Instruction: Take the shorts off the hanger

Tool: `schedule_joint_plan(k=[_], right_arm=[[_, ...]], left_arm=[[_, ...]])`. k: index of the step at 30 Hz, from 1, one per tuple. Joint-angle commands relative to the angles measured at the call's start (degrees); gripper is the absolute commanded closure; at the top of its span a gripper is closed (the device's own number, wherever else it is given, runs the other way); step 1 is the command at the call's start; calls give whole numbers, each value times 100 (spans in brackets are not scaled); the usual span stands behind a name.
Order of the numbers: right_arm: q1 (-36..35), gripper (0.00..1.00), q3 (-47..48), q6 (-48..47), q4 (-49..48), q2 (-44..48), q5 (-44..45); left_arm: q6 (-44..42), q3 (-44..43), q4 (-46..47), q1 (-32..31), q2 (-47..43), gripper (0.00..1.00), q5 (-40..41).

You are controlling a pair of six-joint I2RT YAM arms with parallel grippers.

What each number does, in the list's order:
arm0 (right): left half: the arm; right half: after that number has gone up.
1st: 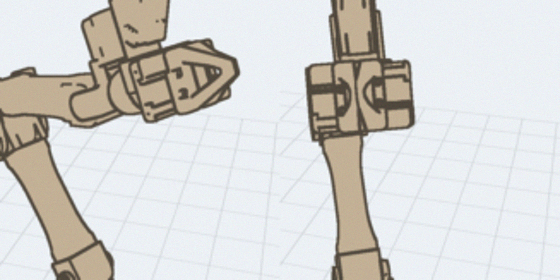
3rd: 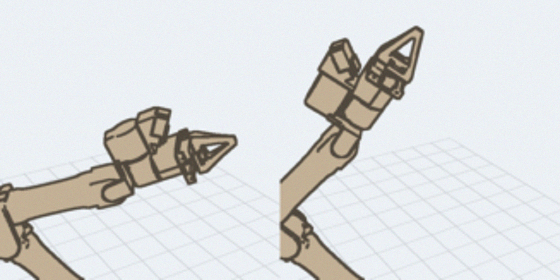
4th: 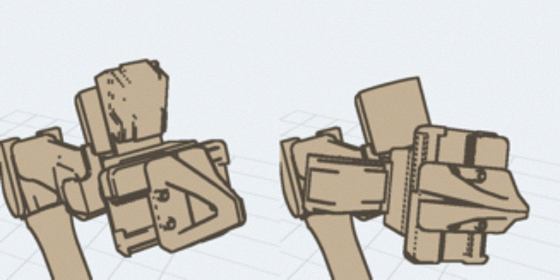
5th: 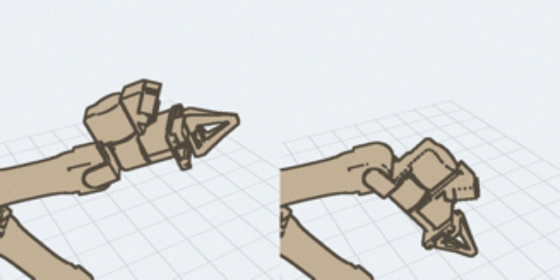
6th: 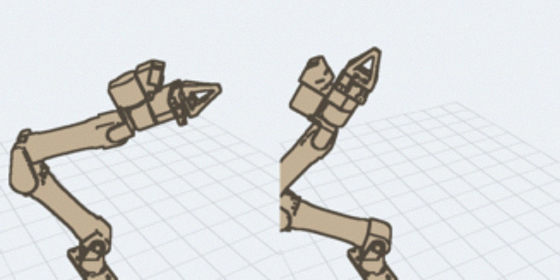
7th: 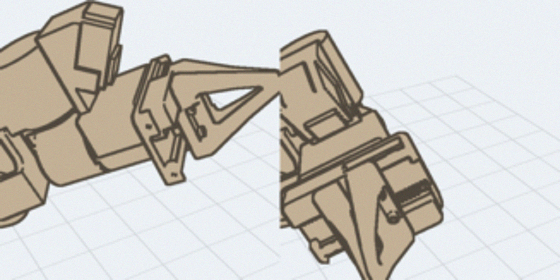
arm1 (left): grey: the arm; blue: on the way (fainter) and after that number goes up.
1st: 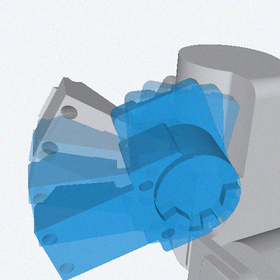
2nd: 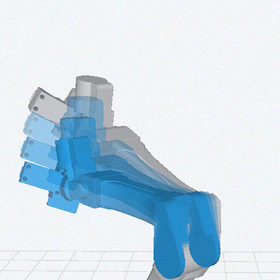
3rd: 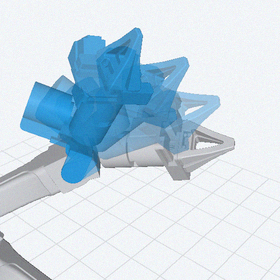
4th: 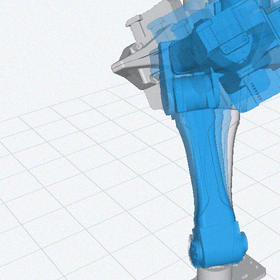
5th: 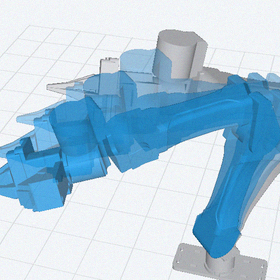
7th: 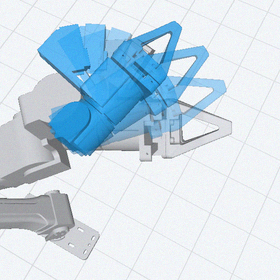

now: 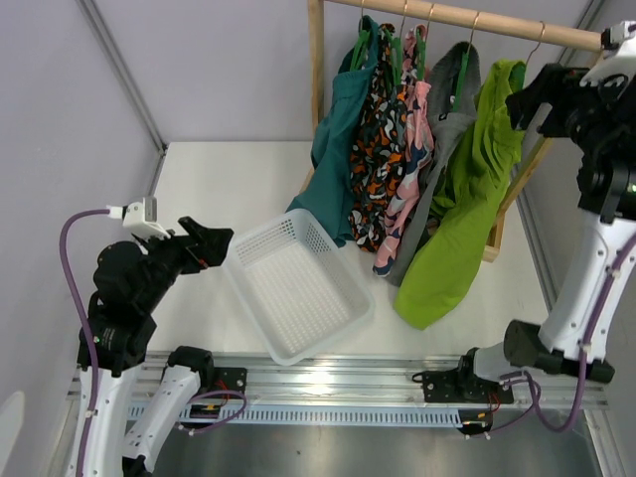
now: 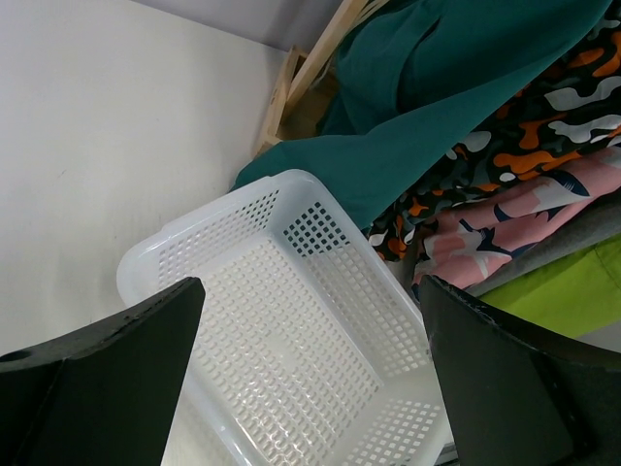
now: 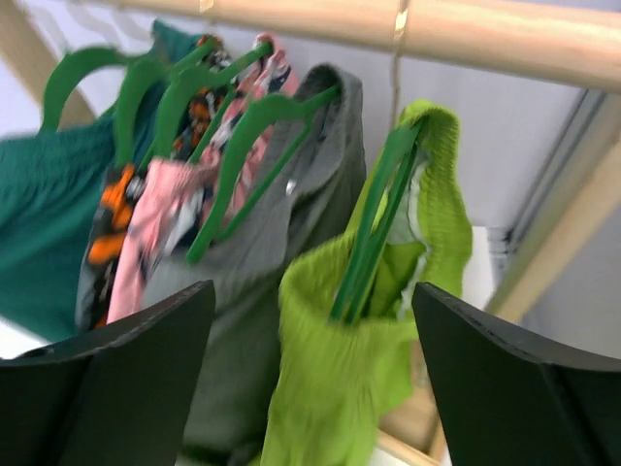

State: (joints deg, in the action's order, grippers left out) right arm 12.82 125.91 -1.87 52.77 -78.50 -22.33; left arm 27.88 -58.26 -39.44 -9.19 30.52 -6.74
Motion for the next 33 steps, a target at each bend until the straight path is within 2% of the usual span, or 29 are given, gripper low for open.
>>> schedule_joint_plan(k=[1,9,12,17,18,22,23,25,33], right_arm=[[-34,12,759,1142,216,-762,132],[-815,30,1146,925,40,-1431,1597],[-825,40,1138,759,31,-1493,2028],[-825,54,909,477,-30,-1449,2233],[-816,61,892,451,-48,-1458,2233],[-650,80,962,372,-57,-1589,2207],[-614,90,1023,354,-48,-1668,2163],[-509,100,1102,267,-48,-1721,2101],[-157,100,1525,-59,-205,-1477,1048]], left_arm=[[-142,-256,200,49,68,1,-143],[-81,-142,235,49,24,1,-99],[-37,-71,288,49,-11,1,-134],[-72,-80,332,49,24,1,-169],[-63,-72,332,49,41,1,-169],[-46,-71,411,49,94,1,-266],[-37,-54,411,49,77,1,-266],[-46,-45,402,49,50,1,-284],[-125,-89,367,49,-55,1,-345]])
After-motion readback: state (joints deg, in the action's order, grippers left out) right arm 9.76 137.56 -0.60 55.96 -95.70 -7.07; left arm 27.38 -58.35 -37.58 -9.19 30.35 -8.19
